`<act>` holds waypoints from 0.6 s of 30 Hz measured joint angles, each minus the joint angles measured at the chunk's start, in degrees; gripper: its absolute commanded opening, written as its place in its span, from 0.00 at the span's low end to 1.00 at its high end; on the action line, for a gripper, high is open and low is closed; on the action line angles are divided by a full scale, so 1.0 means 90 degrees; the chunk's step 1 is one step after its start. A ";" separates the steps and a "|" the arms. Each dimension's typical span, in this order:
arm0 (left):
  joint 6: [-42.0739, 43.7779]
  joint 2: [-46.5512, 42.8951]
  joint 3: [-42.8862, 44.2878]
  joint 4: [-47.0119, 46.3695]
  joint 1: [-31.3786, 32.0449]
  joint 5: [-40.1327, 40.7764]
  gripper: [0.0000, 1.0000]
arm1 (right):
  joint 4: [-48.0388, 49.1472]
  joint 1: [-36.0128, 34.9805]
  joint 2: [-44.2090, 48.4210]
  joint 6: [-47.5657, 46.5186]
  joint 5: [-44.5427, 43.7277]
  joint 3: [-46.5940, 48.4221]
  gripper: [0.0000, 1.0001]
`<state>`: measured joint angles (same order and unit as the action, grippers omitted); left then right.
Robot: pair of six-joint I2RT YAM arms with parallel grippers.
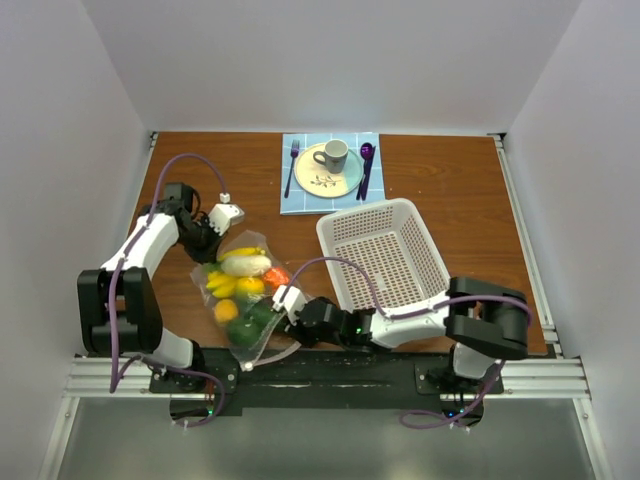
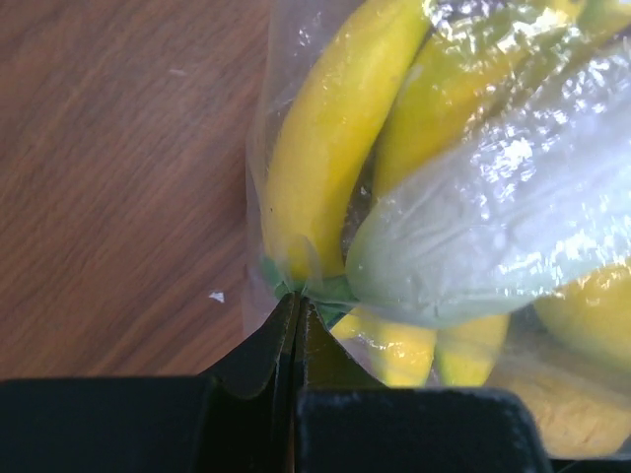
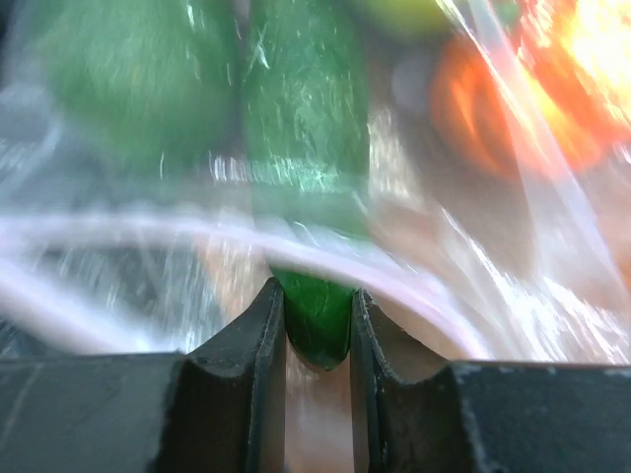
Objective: Open the zip-top bag and remove the fake food
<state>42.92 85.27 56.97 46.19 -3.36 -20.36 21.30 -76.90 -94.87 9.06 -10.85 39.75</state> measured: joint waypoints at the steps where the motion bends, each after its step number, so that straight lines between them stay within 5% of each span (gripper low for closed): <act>1: -0.0066 0.0046 0.0000 -0.0085 0.0000 0.0095 0.00 | -0.0109 -0.0005 0.0189 0.0041 0.0041 -0.0066 0.00; 10: -0.0403 0.0265 -0.0039 -0.0648 0.0000 0.0806 0.00 | -0.1576 -0.0019 0.2273 0.0163 0.0063 -0.0333 0.00; 18: -0.0546 0.0301 -0.0070 -0.0784 -0.0027 0.1275 0.00 | -0.3944 -0.0032 0.4857 0.0481 -0.1156 -0.0199 0.00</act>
<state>38.00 87.99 56.34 39.13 -3.60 -8.88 -14.20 -77.19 -51.16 13.39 -21.26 37.95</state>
